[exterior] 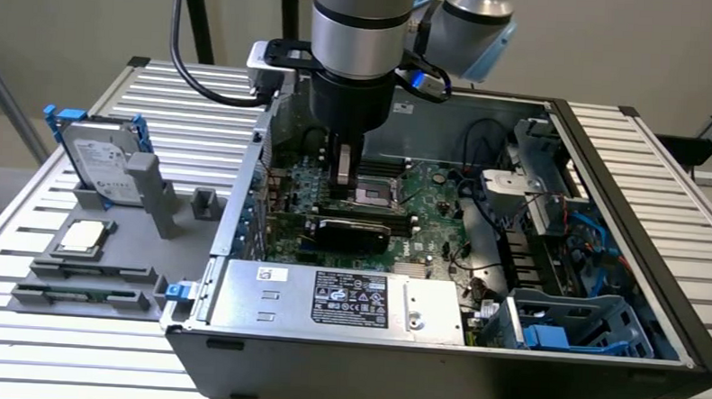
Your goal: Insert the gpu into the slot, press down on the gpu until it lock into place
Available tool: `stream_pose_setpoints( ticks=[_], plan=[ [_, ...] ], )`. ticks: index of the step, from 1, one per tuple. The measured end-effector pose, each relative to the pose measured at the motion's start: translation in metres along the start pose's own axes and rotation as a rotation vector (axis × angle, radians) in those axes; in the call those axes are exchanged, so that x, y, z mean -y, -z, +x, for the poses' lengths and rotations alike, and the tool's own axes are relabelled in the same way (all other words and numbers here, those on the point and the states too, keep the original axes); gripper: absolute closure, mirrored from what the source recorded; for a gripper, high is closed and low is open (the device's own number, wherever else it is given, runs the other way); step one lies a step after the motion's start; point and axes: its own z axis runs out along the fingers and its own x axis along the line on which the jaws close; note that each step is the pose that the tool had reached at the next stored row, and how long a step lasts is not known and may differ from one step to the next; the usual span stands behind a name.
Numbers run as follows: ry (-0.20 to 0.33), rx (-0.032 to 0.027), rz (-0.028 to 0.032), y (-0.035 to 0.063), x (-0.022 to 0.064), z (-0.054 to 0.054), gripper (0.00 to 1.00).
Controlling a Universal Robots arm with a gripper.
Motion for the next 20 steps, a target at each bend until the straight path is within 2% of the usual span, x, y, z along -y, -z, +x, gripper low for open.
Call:
stream_pose_setpoints(
  ticks=[20],
  plan=[
    [0.0,0.0,0.0,0.0,0.0,0.0,0.89]
  ],
)
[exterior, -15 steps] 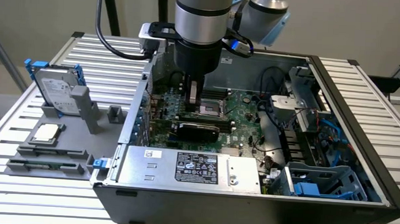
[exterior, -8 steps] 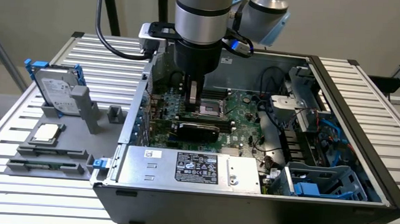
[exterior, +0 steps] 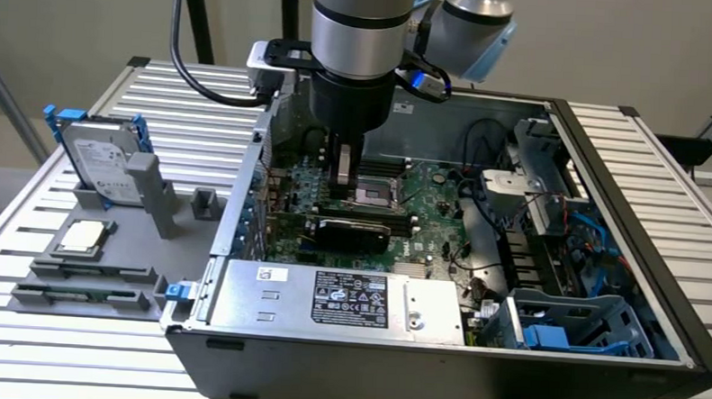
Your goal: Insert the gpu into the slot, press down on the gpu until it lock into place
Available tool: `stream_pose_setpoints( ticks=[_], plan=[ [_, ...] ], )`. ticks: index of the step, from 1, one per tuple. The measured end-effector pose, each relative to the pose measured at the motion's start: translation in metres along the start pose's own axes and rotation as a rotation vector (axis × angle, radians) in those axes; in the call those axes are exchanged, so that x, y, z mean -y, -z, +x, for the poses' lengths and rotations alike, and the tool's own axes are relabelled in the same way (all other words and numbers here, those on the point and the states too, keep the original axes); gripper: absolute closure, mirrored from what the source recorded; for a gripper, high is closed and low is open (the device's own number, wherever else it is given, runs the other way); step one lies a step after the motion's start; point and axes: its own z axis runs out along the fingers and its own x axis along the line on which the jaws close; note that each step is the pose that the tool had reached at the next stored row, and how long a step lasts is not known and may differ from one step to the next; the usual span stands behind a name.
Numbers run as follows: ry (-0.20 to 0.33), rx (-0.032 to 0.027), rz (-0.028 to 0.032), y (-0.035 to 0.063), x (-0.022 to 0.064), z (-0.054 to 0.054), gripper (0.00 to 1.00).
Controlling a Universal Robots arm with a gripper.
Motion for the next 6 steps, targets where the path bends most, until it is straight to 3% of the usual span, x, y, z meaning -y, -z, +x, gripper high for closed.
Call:
stream_pose_setpoints(
  ticks=[6],
  plan=[
    [0.0,0.0,0.0,0.0,0.0,0.0,0.89]
  ],
)
